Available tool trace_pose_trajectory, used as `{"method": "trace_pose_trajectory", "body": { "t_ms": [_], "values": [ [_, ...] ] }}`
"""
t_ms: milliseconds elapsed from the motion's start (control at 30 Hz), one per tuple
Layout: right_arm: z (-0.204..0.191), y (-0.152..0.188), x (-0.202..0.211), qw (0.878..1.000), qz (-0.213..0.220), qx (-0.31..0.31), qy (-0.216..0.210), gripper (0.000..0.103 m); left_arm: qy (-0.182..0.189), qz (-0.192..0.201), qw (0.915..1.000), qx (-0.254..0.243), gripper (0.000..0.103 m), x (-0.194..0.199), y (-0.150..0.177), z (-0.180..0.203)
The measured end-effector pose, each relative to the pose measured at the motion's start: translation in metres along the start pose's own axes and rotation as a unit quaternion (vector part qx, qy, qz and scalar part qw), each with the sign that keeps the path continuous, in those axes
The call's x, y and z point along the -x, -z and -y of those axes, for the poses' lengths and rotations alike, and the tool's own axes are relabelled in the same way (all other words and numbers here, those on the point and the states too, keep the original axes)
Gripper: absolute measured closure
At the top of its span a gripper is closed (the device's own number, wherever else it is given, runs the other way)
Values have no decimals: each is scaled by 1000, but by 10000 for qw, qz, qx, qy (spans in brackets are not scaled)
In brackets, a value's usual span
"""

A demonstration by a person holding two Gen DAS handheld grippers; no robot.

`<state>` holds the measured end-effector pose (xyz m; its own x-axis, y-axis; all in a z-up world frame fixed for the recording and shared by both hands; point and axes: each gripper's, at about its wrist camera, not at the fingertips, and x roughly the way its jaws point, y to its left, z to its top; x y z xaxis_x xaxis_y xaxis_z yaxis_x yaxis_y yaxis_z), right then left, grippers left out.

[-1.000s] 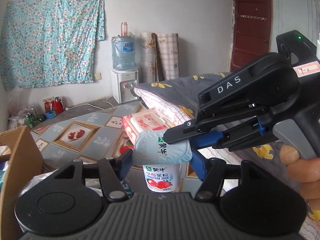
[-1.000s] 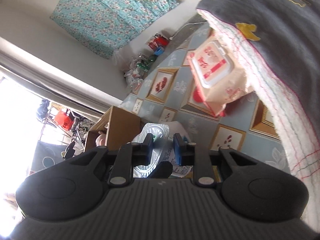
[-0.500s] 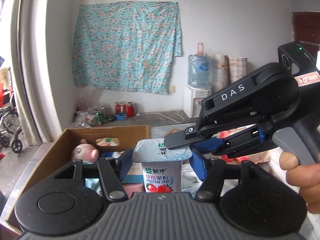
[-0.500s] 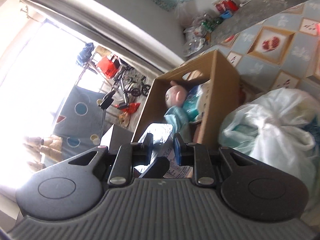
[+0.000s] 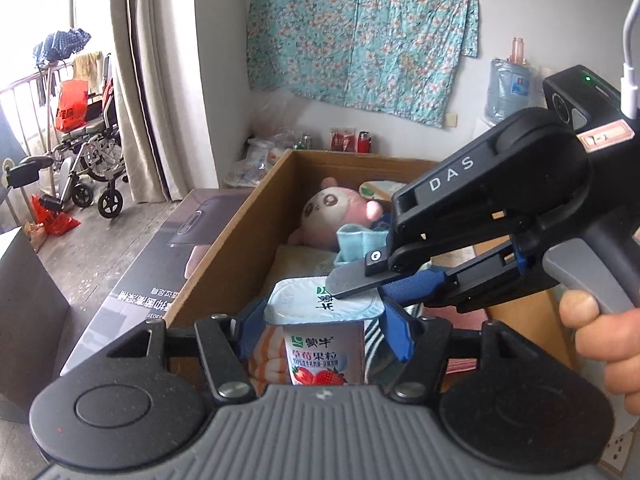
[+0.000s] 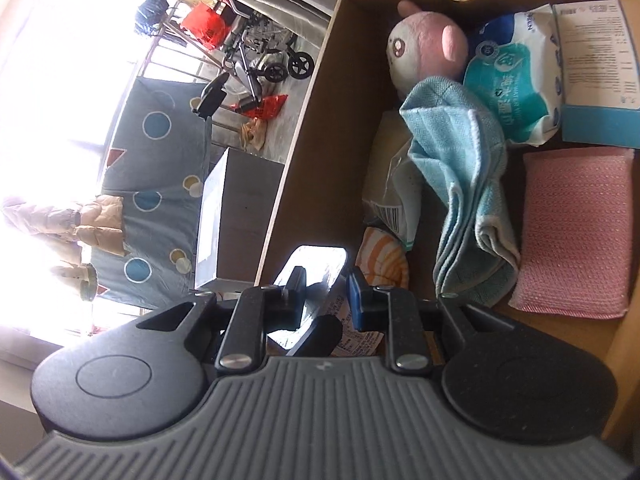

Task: Organize soft objects
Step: 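Carry the yogurt cup into the cardboard box and open the right tool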

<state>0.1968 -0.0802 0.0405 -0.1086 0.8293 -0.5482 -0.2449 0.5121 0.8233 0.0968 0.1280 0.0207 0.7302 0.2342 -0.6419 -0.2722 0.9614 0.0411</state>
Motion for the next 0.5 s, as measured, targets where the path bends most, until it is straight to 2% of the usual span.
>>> {"method": "trace_pose_trajectory", "body": {
  "t_ms": [233,500],
  "values": [
    [12,-12,-35,9991,-339,-147,201,82,107,-525,9985,147,40,-23,8,-25],
    [20,-10,-32,9982,-412,-118,414,81,407,-801,9958,176,40,-27,14,-21]
  ]
}}
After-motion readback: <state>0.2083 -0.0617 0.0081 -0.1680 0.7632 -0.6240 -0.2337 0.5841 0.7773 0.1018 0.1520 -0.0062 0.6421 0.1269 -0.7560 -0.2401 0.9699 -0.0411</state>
